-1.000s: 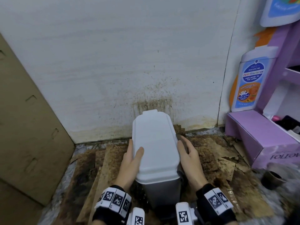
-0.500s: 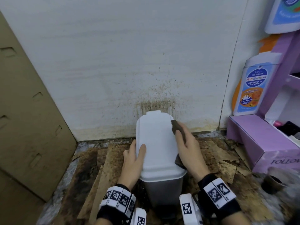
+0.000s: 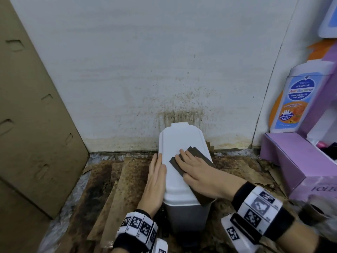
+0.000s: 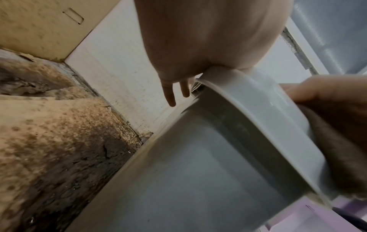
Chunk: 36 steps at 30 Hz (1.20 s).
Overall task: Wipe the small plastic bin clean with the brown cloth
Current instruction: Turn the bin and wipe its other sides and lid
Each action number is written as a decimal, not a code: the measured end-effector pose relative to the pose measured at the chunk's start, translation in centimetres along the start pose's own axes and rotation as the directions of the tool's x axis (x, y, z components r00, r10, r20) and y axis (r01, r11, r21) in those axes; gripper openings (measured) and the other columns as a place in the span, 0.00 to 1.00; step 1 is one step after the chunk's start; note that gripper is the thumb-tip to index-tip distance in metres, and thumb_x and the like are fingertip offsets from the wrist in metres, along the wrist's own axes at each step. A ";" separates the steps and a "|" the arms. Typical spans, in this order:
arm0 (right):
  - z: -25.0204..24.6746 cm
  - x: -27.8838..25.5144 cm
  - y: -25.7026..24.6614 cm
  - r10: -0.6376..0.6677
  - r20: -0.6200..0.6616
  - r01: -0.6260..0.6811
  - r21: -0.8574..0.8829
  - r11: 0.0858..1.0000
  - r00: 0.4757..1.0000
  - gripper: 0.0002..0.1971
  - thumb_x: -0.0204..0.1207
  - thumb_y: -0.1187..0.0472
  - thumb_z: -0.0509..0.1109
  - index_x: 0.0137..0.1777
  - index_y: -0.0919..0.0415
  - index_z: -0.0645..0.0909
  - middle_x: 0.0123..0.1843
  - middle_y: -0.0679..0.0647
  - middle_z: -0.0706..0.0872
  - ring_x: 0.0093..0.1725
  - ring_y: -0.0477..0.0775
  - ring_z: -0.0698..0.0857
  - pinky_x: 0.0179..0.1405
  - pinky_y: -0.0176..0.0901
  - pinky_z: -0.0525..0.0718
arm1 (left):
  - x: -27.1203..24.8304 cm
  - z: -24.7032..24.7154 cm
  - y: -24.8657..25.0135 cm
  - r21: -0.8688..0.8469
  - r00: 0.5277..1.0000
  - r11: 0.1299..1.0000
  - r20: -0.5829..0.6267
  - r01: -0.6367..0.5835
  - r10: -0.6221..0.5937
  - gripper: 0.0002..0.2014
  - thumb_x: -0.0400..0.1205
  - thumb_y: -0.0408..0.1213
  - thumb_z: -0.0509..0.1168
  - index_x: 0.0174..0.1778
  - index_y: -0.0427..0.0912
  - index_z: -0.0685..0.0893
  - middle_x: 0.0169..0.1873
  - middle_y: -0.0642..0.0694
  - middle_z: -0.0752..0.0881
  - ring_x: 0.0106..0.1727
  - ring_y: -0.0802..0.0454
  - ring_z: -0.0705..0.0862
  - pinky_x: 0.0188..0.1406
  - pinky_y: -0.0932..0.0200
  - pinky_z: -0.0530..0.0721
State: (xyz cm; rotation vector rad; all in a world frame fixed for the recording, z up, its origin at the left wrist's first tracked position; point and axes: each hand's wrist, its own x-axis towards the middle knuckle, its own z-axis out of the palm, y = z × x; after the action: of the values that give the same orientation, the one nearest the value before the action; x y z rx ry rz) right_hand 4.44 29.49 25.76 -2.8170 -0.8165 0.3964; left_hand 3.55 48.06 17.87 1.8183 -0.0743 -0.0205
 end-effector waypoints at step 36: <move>1.5 -0.1 2.9 0.256 -0.179 -0.168 0.398 0.902 0.950 0.38 0.91 0.41 0.46 0.90 0.55 0.30 0.89 0.50 0.23 0.88 0.47 0.25 0.85 0.40 0.33 | 0.8 0.5 -1.5 -0.081 0.999 0.996 -0.021 -0.028 0.026 0.25 0.93 0.54 0.50 0.88 0.65 0.56 0.85 0.77 0.55 0.83 0.81 0.51 0.89 0.57 0.49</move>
State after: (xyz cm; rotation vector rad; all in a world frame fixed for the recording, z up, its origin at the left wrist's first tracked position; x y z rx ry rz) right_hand 5.36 27.22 23.67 -2.5259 -0.3376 0.2237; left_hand 4.37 47.93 16.29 1.7355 -0.0825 0.0140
